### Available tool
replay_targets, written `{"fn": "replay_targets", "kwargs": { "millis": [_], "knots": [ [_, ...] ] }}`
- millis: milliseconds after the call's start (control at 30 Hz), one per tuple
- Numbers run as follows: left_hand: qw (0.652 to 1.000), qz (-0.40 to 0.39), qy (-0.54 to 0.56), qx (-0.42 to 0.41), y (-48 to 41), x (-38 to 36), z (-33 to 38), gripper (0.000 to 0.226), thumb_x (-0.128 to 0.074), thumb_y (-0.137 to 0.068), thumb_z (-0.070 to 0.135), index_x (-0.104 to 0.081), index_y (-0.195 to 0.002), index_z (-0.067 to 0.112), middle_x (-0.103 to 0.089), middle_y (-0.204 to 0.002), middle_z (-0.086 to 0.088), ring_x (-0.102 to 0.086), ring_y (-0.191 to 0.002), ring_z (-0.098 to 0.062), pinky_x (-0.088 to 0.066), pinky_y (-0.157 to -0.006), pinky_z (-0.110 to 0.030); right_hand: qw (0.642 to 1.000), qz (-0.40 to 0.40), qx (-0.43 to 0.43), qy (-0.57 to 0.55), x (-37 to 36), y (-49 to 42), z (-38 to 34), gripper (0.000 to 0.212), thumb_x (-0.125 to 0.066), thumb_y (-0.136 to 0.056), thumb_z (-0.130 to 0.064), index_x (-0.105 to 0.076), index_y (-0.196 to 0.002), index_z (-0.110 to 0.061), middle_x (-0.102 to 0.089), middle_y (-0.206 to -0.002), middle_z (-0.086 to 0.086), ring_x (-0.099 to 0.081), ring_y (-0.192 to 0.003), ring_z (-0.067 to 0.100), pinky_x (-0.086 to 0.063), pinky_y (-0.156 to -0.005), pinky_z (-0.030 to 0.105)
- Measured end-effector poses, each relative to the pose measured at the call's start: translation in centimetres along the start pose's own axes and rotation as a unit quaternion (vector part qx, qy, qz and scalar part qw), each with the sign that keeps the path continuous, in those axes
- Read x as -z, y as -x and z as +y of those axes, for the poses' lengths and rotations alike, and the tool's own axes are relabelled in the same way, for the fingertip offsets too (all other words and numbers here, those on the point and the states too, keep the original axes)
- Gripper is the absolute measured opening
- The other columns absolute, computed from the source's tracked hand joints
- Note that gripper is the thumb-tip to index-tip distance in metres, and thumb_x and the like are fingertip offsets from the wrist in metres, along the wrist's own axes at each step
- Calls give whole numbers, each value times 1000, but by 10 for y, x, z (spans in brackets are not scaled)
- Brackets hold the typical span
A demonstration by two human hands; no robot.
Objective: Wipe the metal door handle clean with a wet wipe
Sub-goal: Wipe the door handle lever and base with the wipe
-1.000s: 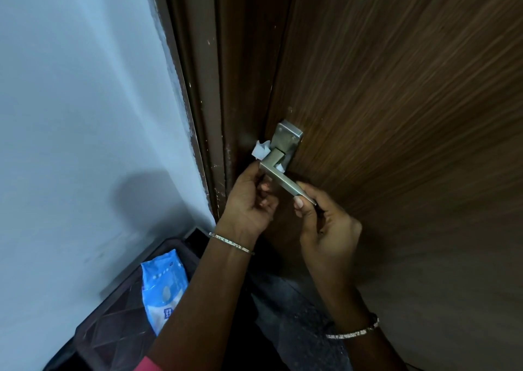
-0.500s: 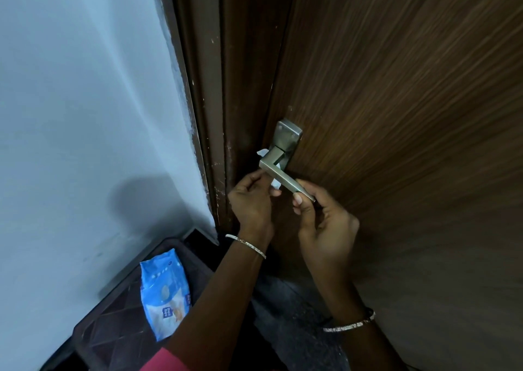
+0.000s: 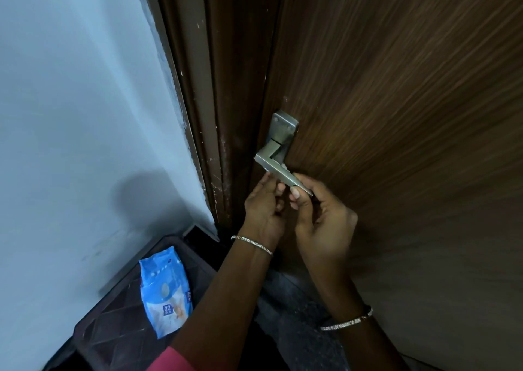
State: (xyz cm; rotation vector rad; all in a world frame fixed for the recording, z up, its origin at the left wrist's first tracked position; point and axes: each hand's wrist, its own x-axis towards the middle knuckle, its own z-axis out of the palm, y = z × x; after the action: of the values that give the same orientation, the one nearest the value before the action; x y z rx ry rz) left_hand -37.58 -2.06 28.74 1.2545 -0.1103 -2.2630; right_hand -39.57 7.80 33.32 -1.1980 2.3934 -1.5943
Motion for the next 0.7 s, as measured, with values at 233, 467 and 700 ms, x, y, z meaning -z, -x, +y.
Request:
{"fn": "replay_targets", "kwargs": {
  "millis": [233, 467, 700],
  "knots": [
    [995, -27, 62, 73, -1, 1, 5, 29, -59, -94, 9, -62, -66, 12, -50, -41, 6, -34, -27, -1, -34, -34, -11, 1000, -1, -3, -2, 2, -2, 2, 25, -63, -97, -11, -72, -121, -13, -78, -105, 0, -75, -93, 7, -63, -78, 32],
    [989, 10, -51, -136, -1, 3, 32, 17, -59, -94, 7, -73, -102, 15, -66, -62, 5, -49, -41, 2, -29, -33, -11, 1000, -6, 9, -12, 2, -1, 3, 23, -63, -97, -14, -72, -119, -15, -78, -95, -3, -73, -81, -2, -56, -71, 11],
    [949, 29, -102, -298, 2, 2, 20, 21, -63, -91, 4, -75, -106, 12, -71, -63, 6, -56, -50, -9, -48, -49, -23, 1000, -10, 6, -5, 2, -1, 2, 24, -64, -96, -14, -72, -119, -13, -77, -97, -3, -73, -83, -1, -60, -71, 16]
  ]
}}
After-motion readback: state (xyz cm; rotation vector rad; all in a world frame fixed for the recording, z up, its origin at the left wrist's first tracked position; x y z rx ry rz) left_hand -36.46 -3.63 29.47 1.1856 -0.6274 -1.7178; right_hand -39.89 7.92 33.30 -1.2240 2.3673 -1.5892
